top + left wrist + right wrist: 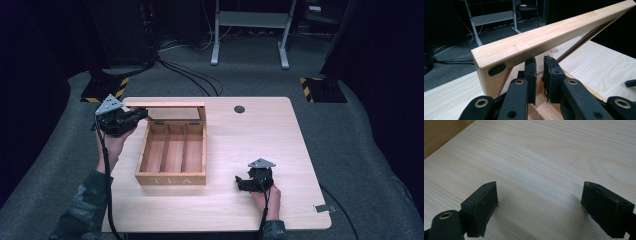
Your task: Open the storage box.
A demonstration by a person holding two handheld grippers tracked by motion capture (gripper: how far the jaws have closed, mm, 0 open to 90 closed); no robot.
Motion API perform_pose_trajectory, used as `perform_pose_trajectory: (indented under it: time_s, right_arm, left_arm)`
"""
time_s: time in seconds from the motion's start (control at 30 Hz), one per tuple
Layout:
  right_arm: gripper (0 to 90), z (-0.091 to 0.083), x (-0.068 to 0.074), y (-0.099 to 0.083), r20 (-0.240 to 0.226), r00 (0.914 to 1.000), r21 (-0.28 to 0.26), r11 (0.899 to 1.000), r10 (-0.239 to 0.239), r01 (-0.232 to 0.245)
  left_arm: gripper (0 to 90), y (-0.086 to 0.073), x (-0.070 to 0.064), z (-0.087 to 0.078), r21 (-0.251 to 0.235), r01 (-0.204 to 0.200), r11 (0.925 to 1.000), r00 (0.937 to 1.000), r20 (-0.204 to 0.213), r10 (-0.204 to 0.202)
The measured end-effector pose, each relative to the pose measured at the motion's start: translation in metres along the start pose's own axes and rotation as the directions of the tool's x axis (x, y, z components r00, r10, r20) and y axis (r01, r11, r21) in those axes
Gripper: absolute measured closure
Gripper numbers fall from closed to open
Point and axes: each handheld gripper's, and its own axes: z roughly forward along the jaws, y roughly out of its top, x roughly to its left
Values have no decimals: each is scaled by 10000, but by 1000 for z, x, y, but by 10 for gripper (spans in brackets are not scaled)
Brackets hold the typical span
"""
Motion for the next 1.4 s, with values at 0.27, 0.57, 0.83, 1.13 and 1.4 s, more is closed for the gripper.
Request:
perform_pose_trajectory:
  time_s: [0.27, 0.57, 0.83, 1.13, 1.4]
  right_arm:
    - [132, 0, 0, 0, 0, 10000, 3, 10000, -5, 5]
    - [131, 0, 0, 0, -4, 10000, 0, 10000, -1, 1]
    - [132, 0, 0, 0, -3, 10000, 1, 10000, 0, 0]
    - [131, 0, 0, 0, -4, 10000, -1, 10000, 1, -1]
    - [131, 0, 0, 0, 2, 10000, 4, 10000, -8, 8]
  left_arm:
    - [807, 0, 1, 0, -17, 20, 10000, 10000, 10, -20]
    - [808, 1, 1, 1, 34, -19, 10000, 10000, 9, 19]
    - [807, 2, 1, 1, 15, -41, 10000, 10000, -29, 41]
    - [808, 3, 1, 0, 8, -24, 10000, 10000, 0, 24]
    - [808, 3, 1, 0, -16, -13, 10000, 10000, -15, 13]
